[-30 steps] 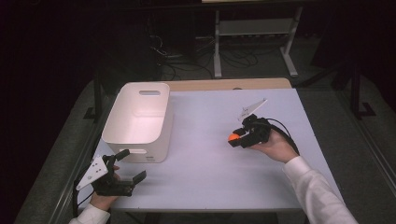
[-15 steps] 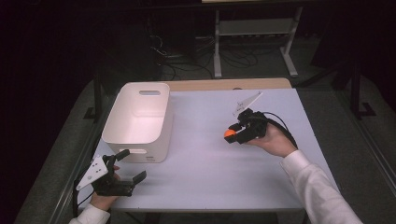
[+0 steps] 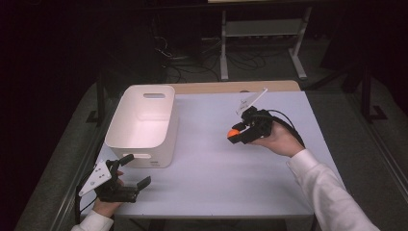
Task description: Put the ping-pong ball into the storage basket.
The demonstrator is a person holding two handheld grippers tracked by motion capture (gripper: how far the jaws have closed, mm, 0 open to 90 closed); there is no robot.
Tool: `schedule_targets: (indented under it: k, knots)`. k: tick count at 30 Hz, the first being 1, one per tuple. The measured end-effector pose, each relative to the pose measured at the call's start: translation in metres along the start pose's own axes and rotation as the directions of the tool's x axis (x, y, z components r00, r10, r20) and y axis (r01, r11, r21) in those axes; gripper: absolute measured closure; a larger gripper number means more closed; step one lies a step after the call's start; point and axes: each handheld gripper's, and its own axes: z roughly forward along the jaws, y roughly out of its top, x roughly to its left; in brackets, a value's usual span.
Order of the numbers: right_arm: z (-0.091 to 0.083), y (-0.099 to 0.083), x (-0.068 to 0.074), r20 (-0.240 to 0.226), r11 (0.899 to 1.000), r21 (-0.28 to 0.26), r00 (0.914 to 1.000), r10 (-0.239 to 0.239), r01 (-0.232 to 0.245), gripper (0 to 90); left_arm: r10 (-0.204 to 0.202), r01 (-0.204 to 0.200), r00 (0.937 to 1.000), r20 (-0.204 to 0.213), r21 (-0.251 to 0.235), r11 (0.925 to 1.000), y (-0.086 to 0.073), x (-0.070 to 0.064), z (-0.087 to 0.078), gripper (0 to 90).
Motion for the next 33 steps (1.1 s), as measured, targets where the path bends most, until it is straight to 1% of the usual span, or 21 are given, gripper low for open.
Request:
schedule_targets:
  k: [1,2,9,13,19,20,23,24,29,31,33]
  knots:
    - [-0.001,0.002,0.0,0.003,1.0,0.0,1.0,-0.005,0.005,49.3,0.0,0.0,1.0,0.0,0.001,1.0,0.0,0.0,0.0,0.9]
    - [-0.002,0.003,0.001,0.0,1.0,-0.001,1.0,0.003,-0.003,49.3,-0.001,0.001,1.0,0.0,0.001,1.0,0.0,0.0,0.0,0.9]
    - [-0.006,0.011,0.002,-0.002,1.0,-0.005,0.9999,-0.013,0.013,49.3,-0.002,0.002,1.0,0.002,0.0,1.0,0.0,0.0,0.0,0.9]
    - [-0.009,0.015,0.003,-0.003,1.0,-0.005,1.0,-0.004,0.004,49.3,-0.001,0.001,1.0,0.002,0.001,1.0,0.0,0.0,0.0,0.9]
    - [-0.01,0.026,0.006,-0.008,0.999,-0.005,0.9994,-0.033,0.033,49.3,-0.003,0.003,1.0,0.001,0.0,1.0,0.0,0.0,0.0,0.9]
    - [-0.011,0.03,0.007,-0.007,0.999,-0.008,0.9987,-0.051,0.051,49.3,-0.004,0.004,1.0,0.001,0.0,1.0,0.0,0.0,0.0,0.9]
    - [-0.012,0.034,0.009,-0.009,0.999,-0.012,0.9989,-0.046,0.046,49.3,-0.004,0.004,1.0,0.001,0.0,1.0,0.0,0.0,0.0,0.9]
    - [-0.013,0.038,0.008,-0.005,0.998,-0.012,0.9983,-0.057,0.057,49.3,-0.003,0.003,1.0,0.001,-0.001,1.0,0.0,0.0,0.0,0.9]
    - [-0.012,0.046,0.009,-0.011,0.998,-0.017,0.9978,-0.065,0.065,49.3,-0.011,0.011,0.9999,0.003,-0.01,0.9999,0.0,0.0,0.0,0.9]
    - [-0.011,0.049,0.01,-0.012,0.998,-0.02,0.9978,-0.065,0.064,49.3,-0.009,0.009,1.0,0.003,-0.008,0.9999,0.0,0.0,0.0,0.9]
    - [-0.008,0.052,0.01,-0.018,0.997,-0.023,0.9969,-0.077,0.077,49.3,-0.005,0.005,1.0,0.005,-0.012,0.9999,0.0,0.0,0.0,0.9]
